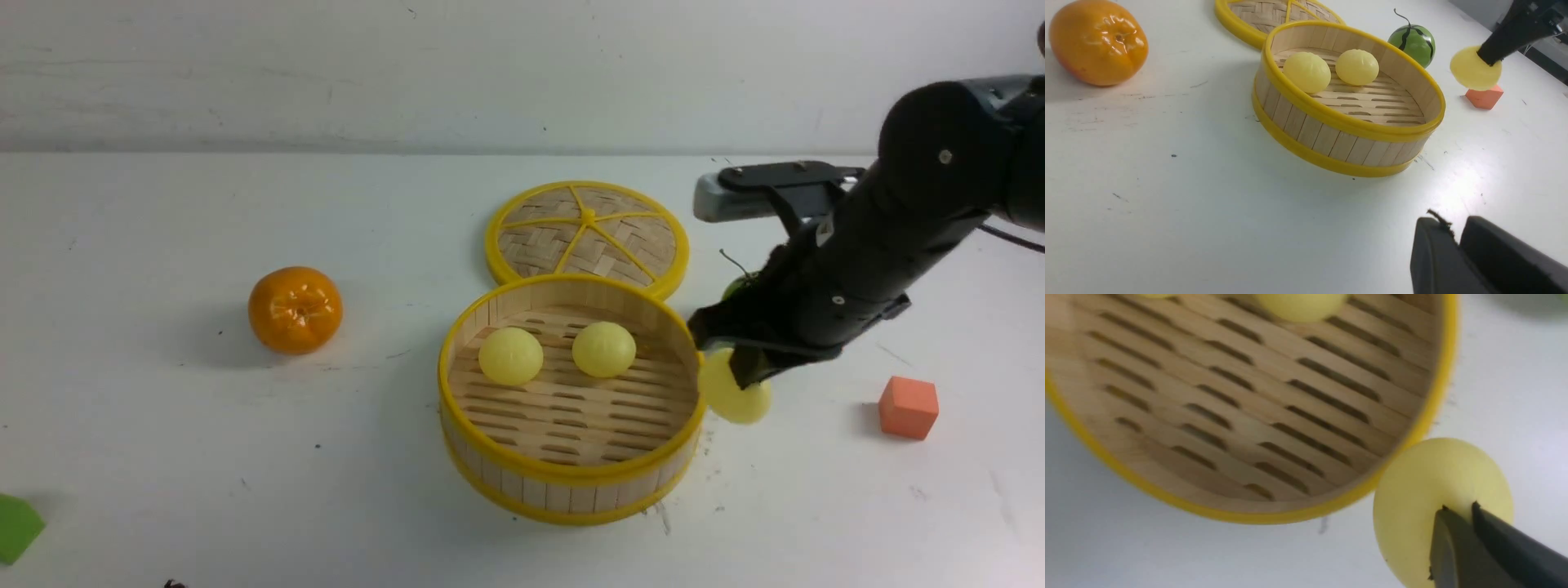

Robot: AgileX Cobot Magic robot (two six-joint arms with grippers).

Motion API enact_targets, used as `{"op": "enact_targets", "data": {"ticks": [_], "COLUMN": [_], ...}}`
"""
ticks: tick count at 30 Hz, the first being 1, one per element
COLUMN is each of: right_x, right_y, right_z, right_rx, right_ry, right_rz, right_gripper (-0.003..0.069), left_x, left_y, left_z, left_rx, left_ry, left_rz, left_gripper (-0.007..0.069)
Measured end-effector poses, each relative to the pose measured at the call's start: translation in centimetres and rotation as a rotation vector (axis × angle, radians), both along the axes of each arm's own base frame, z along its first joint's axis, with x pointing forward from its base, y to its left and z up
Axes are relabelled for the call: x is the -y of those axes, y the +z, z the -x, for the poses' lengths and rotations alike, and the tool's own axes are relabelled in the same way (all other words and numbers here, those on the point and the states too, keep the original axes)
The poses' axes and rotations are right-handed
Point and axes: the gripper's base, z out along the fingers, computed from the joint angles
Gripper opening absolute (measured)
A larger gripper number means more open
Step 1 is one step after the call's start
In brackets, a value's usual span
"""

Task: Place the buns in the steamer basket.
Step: Use the right arm to put the steamed stuffed bun into the steamer

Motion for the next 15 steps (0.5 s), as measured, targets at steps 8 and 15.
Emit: {"op": "enact_targets", "data": {"ticks": [8, 15], "right_x": [-5.0, -6.4], "right_y": [-0.4, -4.1], "right_z": [-0.8, -2.7], "right_rx": [0.029, -0.014], "right_ry": [0.103, 0.102], "right_rz": [-0.025, -0.002], "right_gripper": [0.0006, 0.0011], "left_x": [0.0, 0.0], "left_y": [0.0, 0.0], "left_z": [0.0, 0.0], "left_rx": [0.0, 0.0], "left_ry": [0.0, 0.0], "left_rz": [0.0, 0.0], "left_gripper": [0.0101, 0.0107]}}
